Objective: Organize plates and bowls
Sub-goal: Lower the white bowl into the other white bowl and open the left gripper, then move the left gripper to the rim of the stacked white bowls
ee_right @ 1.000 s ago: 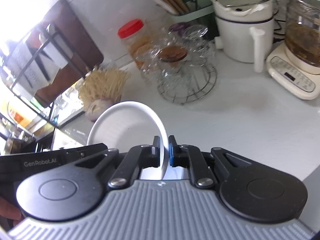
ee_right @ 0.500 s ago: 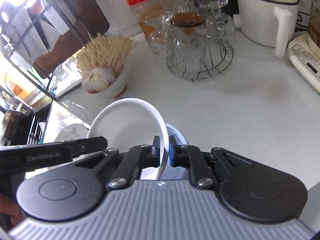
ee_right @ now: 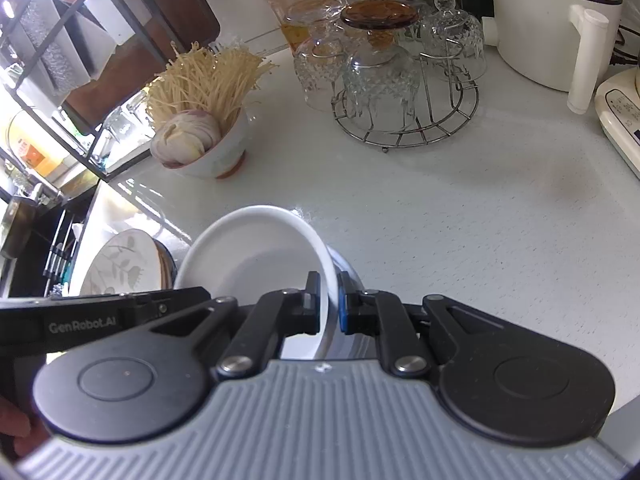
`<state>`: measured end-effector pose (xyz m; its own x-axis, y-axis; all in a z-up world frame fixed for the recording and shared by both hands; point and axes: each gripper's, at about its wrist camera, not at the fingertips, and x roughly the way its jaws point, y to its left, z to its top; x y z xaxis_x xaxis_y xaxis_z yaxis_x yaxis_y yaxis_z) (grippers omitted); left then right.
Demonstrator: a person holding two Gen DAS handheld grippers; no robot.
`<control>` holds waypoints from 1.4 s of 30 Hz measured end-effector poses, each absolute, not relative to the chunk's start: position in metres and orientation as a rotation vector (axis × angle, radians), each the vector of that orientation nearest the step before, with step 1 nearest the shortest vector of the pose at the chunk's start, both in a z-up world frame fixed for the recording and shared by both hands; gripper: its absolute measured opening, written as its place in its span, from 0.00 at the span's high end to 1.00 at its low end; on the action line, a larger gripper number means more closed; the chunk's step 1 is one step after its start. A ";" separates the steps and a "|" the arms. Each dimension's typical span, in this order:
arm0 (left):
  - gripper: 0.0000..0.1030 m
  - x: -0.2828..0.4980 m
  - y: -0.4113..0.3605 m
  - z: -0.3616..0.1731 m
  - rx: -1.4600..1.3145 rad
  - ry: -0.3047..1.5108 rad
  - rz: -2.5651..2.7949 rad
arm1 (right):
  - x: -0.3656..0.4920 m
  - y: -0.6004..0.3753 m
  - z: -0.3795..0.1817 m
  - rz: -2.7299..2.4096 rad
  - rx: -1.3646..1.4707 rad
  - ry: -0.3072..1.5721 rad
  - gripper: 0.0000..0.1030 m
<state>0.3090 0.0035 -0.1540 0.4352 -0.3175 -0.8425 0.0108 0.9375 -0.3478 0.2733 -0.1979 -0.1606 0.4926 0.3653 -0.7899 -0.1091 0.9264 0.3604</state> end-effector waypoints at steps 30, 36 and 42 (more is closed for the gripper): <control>0.67 0.244 0.050 -0.083 -0.184 0.963 -0.509 | 0.174 -0.171 -0.102 0.010 0.442 0.808 0.46; 0.67 0.228 0.069 -0.091 -0.176 0.983 -0.540 | 0.153 -0.156 -0.103 -0.045 0.459 0.796 0.46; 0.65 0.220 0.075 -0.104 -0.210 1.020 -0.568 | 0.141 -0.150 -0.105 -0.072 0.466 0.830 0.46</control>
